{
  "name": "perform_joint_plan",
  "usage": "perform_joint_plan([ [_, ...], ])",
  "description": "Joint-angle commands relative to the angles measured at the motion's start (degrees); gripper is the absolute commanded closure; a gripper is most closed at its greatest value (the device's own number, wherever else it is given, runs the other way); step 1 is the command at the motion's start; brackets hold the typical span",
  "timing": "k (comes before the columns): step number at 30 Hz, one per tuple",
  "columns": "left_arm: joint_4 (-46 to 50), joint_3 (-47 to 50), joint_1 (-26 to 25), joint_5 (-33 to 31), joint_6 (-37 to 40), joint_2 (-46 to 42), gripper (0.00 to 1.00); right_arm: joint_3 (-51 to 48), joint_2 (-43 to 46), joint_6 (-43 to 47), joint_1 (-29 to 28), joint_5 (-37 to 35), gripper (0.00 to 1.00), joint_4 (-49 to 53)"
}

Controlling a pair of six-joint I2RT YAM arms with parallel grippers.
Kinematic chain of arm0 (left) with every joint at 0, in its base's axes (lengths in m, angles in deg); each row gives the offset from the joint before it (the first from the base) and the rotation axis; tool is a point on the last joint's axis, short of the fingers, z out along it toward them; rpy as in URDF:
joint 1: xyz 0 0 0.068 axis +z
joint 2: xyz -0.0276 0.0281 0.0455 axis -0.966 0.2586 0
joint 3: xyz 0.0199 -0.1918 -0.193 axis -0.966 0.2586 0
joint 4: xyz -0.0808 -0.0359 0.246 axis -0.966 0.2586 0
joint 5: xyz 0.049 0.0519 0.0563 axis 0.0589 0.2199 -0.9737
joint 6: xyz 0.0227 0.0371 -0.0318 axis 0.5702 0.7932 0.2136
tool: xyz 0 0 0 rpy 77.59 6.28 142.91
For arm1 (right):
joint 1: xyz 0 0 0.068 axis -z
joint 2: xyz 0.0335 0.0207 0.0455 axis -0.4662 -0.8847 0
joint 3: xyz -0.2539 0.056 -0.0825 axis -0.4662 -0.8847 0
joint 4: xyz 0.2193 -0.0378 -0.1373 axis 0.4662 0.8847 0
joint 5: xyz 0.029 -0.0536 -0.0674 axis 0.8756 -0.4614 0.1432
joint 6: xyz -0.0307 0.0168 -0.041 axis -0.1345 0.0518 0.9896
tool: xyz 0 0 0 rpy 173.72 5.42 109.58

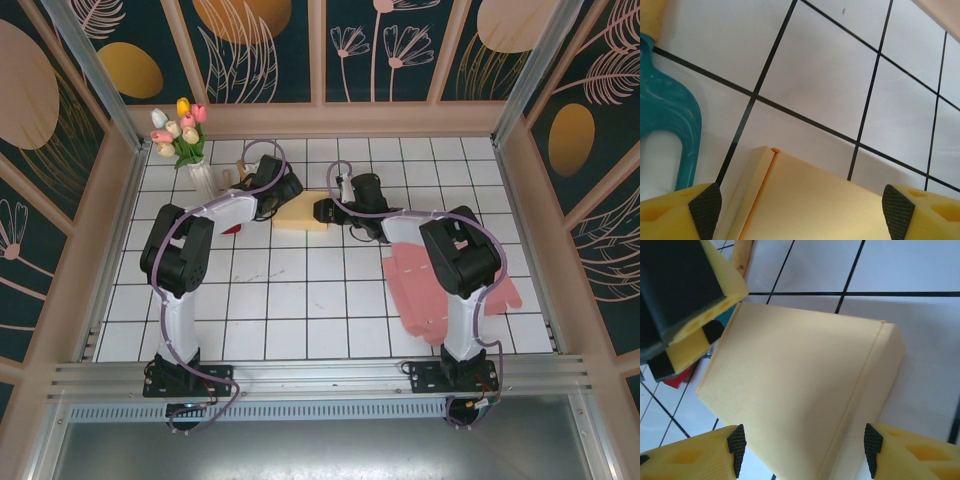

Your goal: Fold the paper box

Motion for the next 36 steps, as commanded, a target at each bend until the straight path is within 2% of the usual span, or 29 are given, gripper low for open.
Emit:
perform_joint_plan([
  [1,3.20,-0.69,0.26,-1.83,1.85,-4.00,0.14,-4.97,7.69,2.24,-0.07,-7.69,0.34,0.08],
  [5,0.30,6.42,0.25,-1.30,4.02,-13.60,0.15,-11.53,17.38,2.45,-1.40,-21.65,0.34,4.71],
  [8,-2.32,14.75,-0.05,-0.86,6.90,-24.17,0.16,-15.44,24.08,1.20,-1.40,-29.10,0.34,10.42],
  [10,-3.03,20.89,-0.48,-0.30,9.09,-31.38,0.16,-17.38,28.58,3.41,-2.73,-32.14,0.34,13.33],
  [15,-0.15,35.73,-1.73,0.25,10.89,-51.32,0.16,-14.16,37.69,16.79,-2.98,-31.63,0.32,23.58],
  [19,6.34,40.83,-1.77,4.85,10.66,-66.90,0.16,-6.65,40.37,38.18,-3.62,-24.02,0.29,33.99],
  [22,14.21,42.81,-1.77,1.15,12.22,-77.18,0.16,-2.48,39.76,59.06,-3.36,-18.29,0.25,44.74],
  [25,12.03,48.43,-1.81,2.74,10.41,-85.48,0.16,-1.39,37.35,76.82,-2.43,-19.71,0.21,53.83],
  [30,7.11,54.60,-1.84,5.92,8.48,-89.01,0.15,3.47,27.85,89.65,1.12,-22.77,0.20,67.24],
  [36,3.29,57.94,-1.80,7.67,8.07,-83.98,0.14,10.61,16.01,99.68,5.69,-25.36,0.20,70.01],
])
